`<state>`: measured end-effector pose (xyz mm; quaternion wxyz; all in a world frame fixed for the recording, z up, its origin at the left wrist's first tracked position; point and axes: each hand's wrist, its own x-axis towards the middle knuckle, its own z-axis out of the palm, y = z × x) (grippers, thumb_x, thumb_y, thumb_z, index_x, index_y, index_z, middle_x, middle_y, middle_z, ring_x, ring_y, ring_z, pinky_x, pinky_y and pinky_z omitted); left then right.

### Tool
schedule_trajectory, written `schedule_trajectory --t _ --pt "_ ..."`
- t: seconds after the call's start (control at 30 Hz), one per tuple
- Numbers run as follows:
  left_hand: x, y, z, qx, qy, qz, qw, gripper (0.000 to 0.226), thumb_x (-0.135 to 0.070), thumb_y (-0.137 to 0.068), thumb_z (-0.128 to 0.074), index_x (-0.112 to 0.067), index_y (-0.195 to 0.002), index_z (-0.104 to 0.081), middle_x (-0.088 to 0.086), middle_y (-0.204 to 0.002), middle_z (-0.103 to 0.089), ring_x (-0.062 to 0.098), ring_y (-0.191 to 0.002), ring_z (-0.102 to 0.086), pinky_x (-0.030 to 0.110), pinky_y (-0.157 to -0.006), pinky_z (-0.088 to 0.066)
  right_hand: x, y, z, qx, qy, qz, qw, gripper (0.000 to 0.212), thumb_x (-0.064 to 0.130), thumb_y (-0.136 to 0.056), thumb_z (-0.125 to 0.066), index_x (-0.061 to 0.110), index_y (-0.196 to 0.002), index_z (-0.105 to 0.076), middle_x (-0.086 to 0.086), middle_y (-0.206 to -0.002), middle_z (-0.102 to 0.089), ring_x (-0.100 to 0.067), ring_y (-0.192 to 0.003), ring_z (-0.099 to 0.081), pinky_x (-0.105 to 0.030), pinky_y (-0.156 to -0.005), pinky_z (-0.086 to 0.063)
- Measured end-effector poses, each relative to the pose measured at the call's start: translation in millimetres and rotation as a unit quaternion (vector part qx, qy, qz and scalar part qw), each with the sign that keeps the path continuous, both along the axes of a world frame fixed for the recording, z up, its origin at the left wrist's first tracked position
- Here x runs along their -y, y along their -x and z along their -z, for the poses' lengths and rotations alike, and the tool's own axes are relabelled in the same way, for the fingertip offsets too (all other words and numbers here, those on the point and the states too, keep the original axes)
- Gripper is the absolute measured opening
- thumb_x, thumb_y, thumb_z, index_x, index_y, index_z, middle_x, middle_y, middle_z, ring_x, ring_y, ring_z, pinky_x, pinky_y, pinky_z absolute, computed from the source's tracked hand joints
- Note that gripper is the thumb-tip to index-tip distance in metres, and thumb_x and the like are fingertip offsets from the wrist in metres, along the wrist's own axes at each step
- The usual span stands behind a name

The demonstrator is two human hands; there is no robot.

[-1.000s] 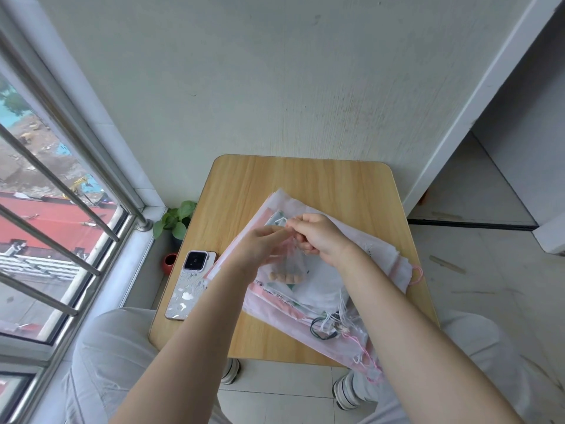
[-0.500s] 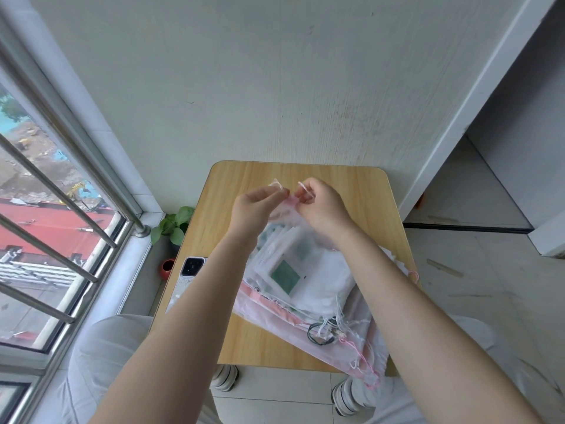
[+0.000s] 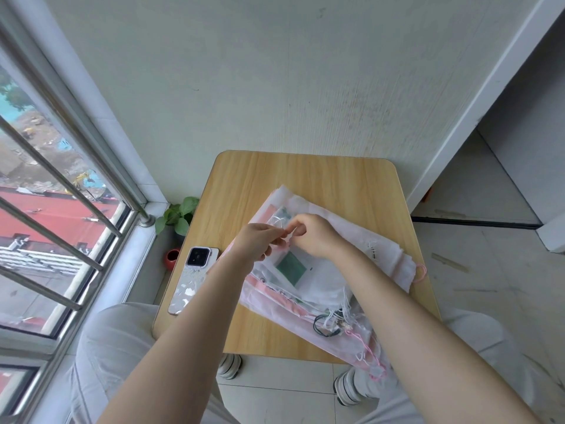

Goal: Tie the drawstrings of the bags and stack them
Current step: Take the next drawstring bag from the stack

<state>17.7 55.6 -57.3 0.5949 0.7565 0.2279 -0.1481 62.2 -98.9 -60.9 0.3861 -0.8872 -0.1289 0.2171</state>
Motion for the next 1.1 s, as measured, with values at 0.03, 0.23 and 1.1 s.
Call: schedule_trajectory --t 0.03,0.23,1.1 --pt "0.4 -0.9 -1.4 0.001 -0.017 0.007 1.000 0.019 -0.023 -0.090 -0.064 -0.009 -0.091 -0.075 0.000 -0.073 -0.071 0.010 -0.046 -0.037 0.020 -0.046 -0.030 0.9 -1.3 -4.0 -0.012 -0.011 -0.003 1.000 0.012 0.014 -0.090 -0.061 0.022 -0.099 -0.062 0.007 -0.083 -0.060 -0.008 -0.075 -0.056 -0.020 -0.063 -0.041" --pt "-5.0 -7.6 -3.5 0.023 -0.123 0.084 0.989 0.022 -0.031 -0.085 -0.068 -0.013 -0.080 -0.078 -0.001 -0.065 -0.062 0.012 -0.051 -0.034 0.018 -0.045 -0.030 -2.5 -12.0 -18.8 -0.061 -0.031 -0.019 0.997 0.010 0.017 -0.087 -0.070 0.017 -0.091 -0.062 -0.003 -0.079 -0.065 -0.013 -0.061 -0.057 -0.029 -0.064 -0.048" --pt "-11.3 2.5 -9.3 0.056 -0.032 0.085 0.994 0.025 -0.030 -0.091 -0.062 -0.014 -0.081 -0.078 -0.006 -0.072 -0.069 0.010 -0.071 -0.050 0.023 -0.069 -0.040 -16.7 -3.3 -15.9 -0.113 -0.113 0.069 0.985 0.023 0.023 -0.086 -0.061 0.015 -0.106 -0.055 -0.003 -0.092 -0.064 -0.015 -0.080 -0.060 -0.031 -0.069 -0.050"
